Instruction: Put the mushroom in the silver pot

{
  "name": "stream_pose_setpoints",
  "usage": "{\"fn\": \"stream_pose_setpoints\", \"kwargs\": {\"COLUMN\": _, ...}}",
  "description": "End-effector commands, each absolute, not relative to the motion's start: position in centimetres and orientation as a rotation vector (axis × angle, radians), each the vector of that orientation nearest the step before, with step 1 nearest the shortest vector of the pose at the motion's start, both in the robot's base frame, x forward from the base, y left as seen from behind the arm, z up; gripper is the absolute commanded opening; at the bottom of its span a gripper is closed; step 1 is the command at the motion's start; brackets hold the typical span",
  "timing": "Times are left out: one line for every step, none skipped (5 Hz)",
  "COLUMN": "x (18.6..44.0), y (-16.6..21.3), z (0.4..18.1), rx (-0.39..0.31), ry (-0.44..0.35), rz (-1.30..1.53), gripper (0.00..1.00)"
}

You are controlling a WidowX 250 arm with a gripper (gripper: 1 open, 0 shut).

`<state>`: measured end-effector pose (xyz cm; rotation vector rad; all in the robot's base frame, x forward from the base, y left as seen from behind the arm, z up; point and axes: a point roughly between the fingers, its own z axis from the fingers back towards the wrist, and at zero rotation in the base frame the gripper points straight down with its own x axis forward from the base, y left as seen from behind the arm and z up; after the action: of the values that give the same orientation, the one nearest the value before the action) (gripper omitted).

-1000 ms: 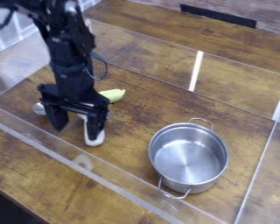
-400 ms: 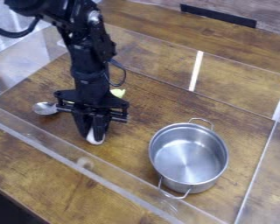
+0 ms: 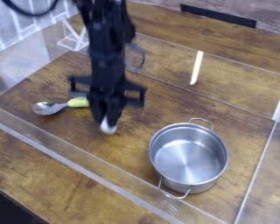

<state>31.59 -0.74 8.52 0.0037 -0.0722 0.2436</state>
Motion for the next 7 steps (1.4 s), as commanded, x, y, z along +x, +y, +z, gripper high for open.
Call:
{"fn": "stream_pose_setpoints", "kwargs": {"x": 32.2, "y": -2.8, "z": 14.1, "rx": -0.025, "ry": -0.161, "rz": 0.144, "gripper": 0.0}}
{"fn": "stream_pose_setpoints", "kwargs": {"x": 31.8, "y": -6.1, "z": 15.1, "rx": -0.047, "ry": -0.156, "rz": 0.054, "gripper": 0.0}}
{"fn": "stream_pose_setpoints", "kwargs": {"x": 30.9, "y": -9.3, "z": 14.2, "rx": -0.047, "ry": -0.14, "rz": -0.02, "gripper": 0.0}}
{"fn": "stream_pose_setpoints", "kwargs": {"x": 29.8, "y": -11.4, "z": 13.1, "rx": -0.047, "ry": -0.122, "rz": -0.065, "gripper": 0.0}}
{"fn": "stream_pose_setpoints", "kwargs": {"x": 29.2, "y": -12.5, "z": 11.4, "rx": -0.054, "ry": -0.093, "rz": -0.075, "gripper": 0.0}}
{"fn": "stream_pose_setpoints", "kwargs": {"x": 28.9, "y": -13.0, "z": 10.0, "rx": -0.048, "ry": -0.055, "rz": -0.078, "gripper": 1.0}}
{"fn": "stream_pose_setpoints", "kwargs": {"x": 30.3, "y": -12.5, "z": 9.0, "rx": -0.038, "ry": -0.029, "rz": -0.032, "gripper": 0.0}}
